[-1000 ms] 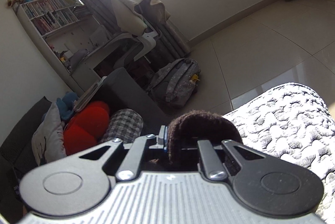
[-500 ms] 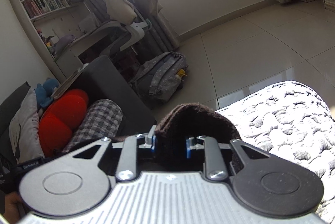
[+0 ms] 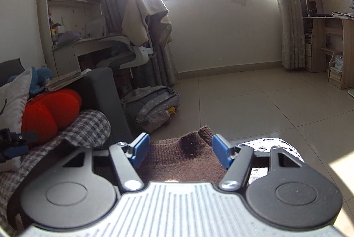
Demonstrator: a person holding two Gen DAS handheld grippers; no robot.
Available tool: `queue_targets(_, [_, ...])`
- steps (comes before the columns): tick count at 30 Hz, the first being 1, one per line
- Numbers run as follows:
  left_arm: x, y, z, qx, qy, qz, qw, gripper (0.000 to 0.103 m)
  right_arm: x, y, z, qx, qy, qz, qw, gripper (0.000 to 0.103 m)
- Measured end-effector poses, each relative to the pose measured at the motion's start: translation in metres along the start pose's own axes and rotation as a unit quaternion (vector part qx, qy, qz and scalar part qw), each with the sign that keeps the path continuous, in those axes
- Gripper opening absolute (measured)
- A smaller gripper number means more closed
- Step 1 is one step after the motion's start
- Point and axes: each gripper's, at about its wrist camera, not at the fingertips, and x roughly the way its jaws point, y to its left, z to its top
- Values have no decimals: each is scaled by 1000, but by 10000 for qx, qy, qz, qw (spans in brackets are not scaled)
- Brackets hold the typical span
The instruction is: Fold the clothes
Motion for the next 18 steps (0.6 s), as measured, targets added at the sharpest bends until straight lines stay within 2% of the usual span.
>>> queue_targets(3, [-4, -15, -20, 288, 9, 43, 9996, 80, -14, 40, -20, -588, -91, 95, 9982, 66])
queue_targets(6, [4, -10, -42, 37, 338, 123, 9993, 79, -18, 59, -40, -842, 30, 133, 9964, 66])
queue_targets(9, [4, -2, -61, 232, 130, 128, 9996, 79, -13, 59, -60, -821, 219, 67, 9964, 67])
queue_targets(12, [7, 8, -58, 54, 278, 154, 9995, 71, -11, 50, -67, -738, 298, 138, 9967, 68])
queue_targets(14, [9, 12, -55, 207, 378, 241, 9988, 71, -10, 45, -63, -576, 378, 172, 9975, 68])
queue_targets(18, [12, 31, -47, 150, 506, 281, 9982, 68, -11, 35, -59, -347, 511, 171, 9979, 68])
